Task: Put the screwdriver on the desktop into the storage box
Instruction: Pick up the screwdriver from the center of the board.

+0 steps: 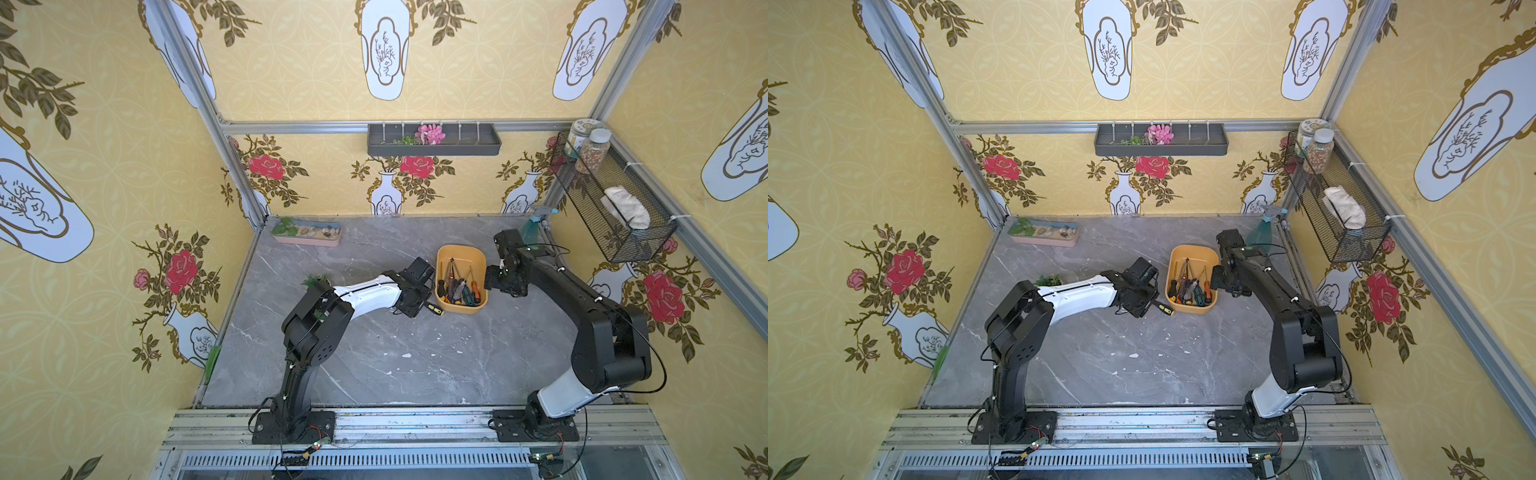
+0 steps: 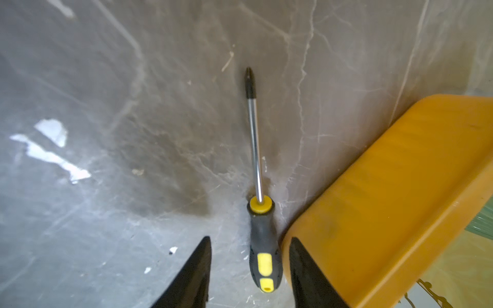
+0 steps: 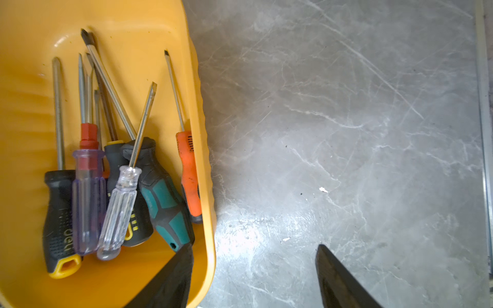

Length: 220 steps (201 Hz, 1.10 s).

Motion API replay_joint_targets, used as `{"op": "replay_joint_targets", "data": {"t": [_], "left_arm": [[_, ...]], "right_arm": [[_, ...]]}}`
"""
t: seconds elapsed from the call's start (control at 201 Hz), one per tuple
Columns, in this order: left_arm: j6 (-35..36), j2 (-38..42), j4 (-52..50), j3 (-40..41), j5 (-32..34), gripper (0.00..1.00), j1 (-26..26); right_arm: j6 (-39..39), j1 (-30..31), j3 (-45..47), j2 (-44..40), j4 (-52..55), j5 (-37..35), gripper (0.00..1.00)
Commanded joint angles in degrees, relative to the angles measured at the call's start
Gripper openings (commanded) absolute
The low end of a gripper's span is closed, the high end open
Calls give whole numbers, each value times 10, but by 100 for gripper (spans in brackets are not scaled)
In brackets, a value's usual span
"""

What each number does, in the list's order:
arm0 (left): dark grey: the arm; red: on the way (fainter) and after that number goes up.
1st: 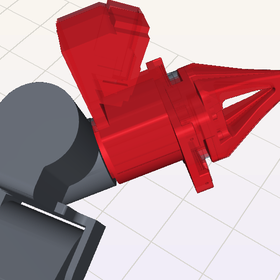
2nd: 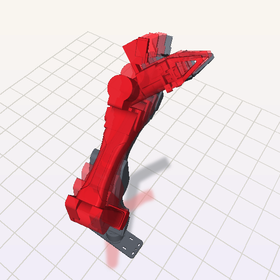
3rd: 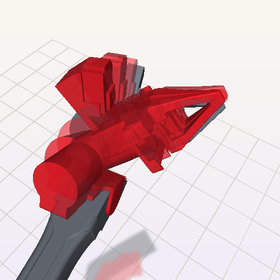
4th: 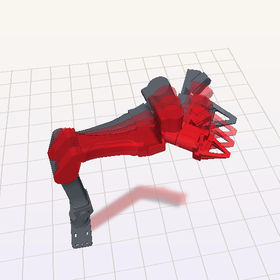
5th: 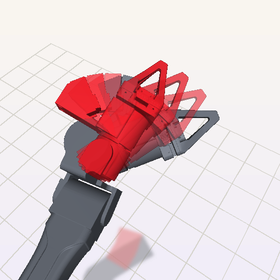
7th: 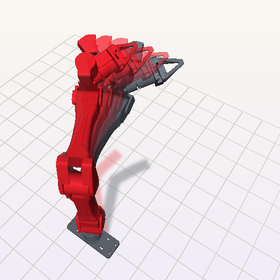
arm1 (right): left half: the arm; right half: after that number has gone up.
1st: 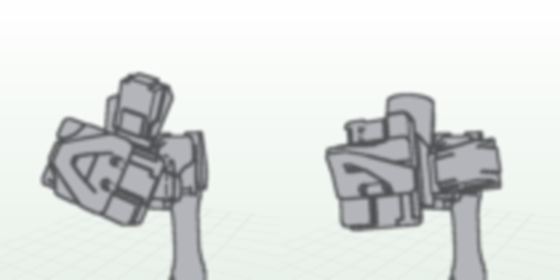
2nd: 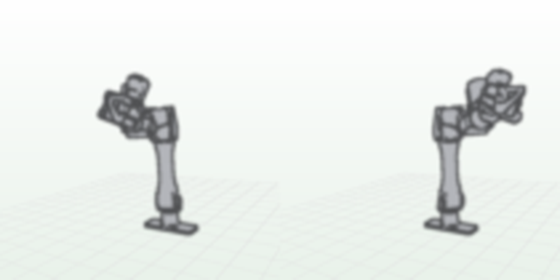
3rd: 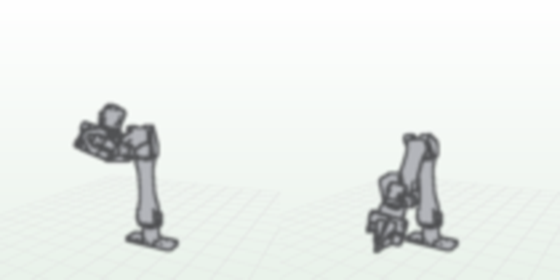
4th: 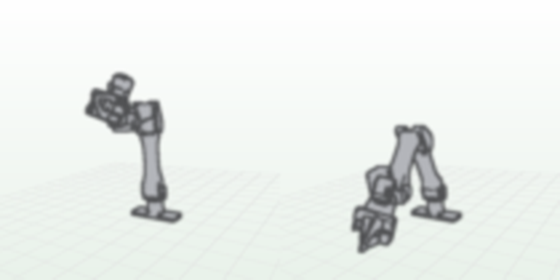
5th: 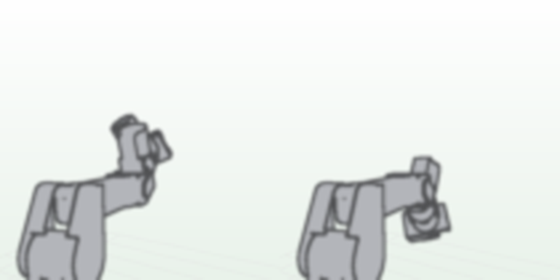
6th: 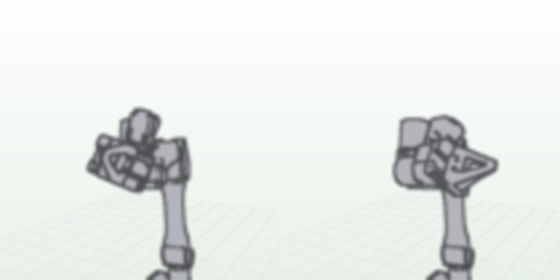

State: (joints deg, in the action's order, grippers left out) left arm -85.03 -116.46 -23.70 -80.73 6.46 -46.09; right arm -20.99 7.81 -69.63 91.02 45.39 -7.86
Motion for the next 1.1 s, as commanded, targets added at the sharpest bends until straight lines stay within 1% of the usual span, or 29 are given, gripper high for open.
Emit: {"op": "replay_joint_targets", "data": {"t": [0.0,0.169,0.254,0.408,0.533,0.558,0.617,0.667,0.827,0.896,0.991,1.09], "left_arm": [[16,-21,-18,-16,-6,49,4],[26,-49,-14,-38,-24,49,10],[27,-66,-42,-64,-27,48,11],[29,-117,-161,-152,-31,39,14],[29,-139,-219,-188,-30,32,14],[29,-143,-231,-194,-30,28,14],[30,-150,-257,-208,-27,24,14],[33,-155,-272,-216,-26,22,14],[53,-164,-304,-225,-28,19,13],[61,-162,-319,-221,-31,19,13],[79,-149,-315,-196,-31,19,11],[101,-127,-288,-164,-27,13,11]], "right_arm": [[-11,-2,8,-14,4,-11,73],[-14,-3,23,-30,6,-10,73],[-17,-3,31,-35,6,-11,73],[-21,-2,36,-42,5,-9,73],[-25,-3,36,-45,4,-7,73],[-25,-3,35,-46,4,-7,73],[-26,-3,35,-48,5,-6,73],[-27,-2,35,-49,5,-6,73],[-29,-2,36,-54,4,-6,72],[-29,-3,37,-57,4,-6,72],[-32,-3,41,-62,3,-6,72],[-33,-3,45,-65,1,-6,72]]}}
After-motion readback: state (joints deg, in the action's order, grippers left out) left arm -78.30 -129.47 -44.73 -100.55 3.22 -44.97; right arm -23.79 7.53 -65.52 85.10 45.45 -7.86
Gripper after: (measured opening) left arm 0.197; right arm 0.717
